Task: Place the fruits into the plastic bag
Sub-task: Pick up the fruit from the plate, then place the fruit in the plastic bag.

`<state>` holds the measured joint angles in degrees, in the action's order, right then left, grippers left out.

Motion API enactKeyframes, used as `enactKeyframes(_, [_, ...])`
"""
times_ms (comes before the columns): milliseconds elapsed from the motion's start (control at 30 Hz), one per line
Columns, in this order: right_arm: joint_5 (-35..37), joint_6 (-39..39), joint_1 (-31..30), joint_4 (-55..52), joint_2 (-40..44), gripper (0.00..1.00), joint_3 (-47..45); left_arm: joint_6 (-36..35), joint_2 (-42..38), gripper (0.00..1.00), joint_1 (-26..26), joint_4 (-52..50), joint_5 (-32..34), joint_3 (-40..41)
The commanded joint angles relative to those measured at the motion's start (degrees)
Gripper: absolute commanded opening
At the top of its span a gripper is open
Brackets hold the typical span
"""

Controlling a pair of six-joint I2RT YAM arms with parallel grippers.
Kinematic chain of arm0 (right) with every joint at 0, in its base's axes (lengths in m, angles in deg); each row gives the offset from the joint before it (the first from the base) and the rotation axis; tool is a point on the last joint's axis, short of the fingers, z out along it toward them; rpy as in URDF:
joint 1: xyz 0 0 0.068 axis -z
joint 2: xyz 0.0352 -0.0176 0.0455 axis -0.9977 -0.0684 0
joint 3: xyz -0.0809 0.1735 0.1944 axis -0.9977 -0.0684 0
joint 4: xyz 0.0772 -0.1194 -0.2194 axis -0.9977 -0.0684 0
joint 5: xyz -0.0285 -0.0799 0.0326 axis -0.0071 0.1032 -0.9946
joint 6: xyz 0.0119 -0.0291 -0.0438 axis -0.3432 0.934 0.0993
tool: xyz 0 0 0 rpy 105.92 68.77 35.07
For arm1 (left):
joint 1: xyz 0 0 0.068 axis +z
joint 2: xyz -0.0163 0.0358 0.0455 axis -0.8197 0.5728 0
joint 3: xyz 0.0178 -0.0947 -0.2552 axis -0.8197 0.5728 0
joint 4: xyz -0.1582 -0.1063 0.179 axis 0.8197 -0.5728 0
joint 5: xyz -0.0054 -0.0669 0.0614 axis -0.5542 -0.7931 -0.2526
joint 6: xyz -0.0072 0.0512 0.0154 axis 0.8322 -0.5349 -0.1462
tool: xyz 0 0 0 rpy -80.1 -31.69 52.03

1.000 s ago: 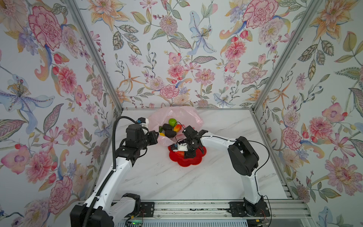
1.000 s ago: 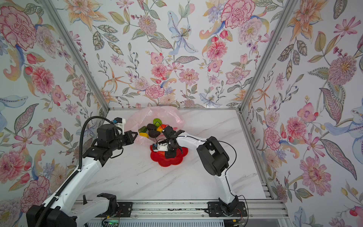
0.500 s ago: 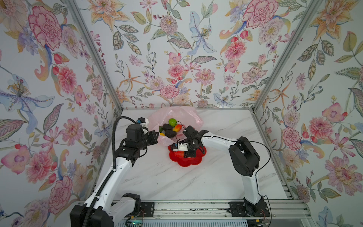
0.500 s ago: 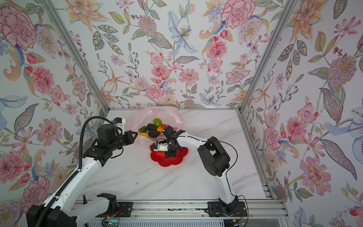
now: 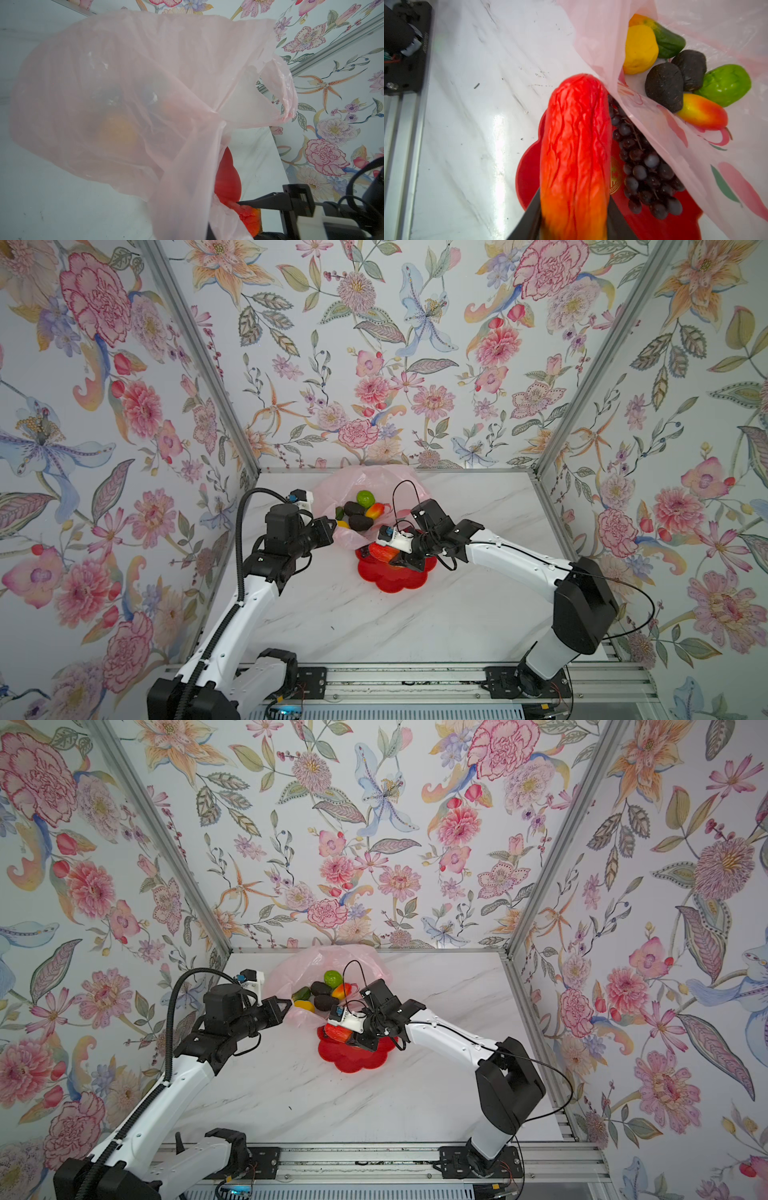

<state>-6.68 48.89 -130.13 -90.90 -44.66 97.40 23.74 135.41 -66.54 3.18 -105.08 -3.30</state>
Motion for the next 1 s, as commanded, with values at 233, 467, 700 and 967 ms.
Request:
enactKeyframes(233, [-2.12,-25.43,4.96,20.46,15.60,0.15,-7.67,0.91,-1.36,0.00,-1.39,1.70,-1.61,0.52])
enactKeyframes(467, [-1.91,-36.36,8.93,28.03,18.58,0.15,-7.01,0.91,-1.72,0.00,-1.78,1.21,-1.54,0.53])
enactKeyframes(700, [-1.48,-48.44,11.07,33.31,19.13,0.14,-5.35,1.02,-2.06,0.00,-2.18,1.16,-1.72,0.70])
enactKeyframes(967, [-1.23,-63.75,11.87,37.13,17.69,0.13,-1.49,1.02,-2.14,0.00,-2.60,1.32,-1.73,0.87])
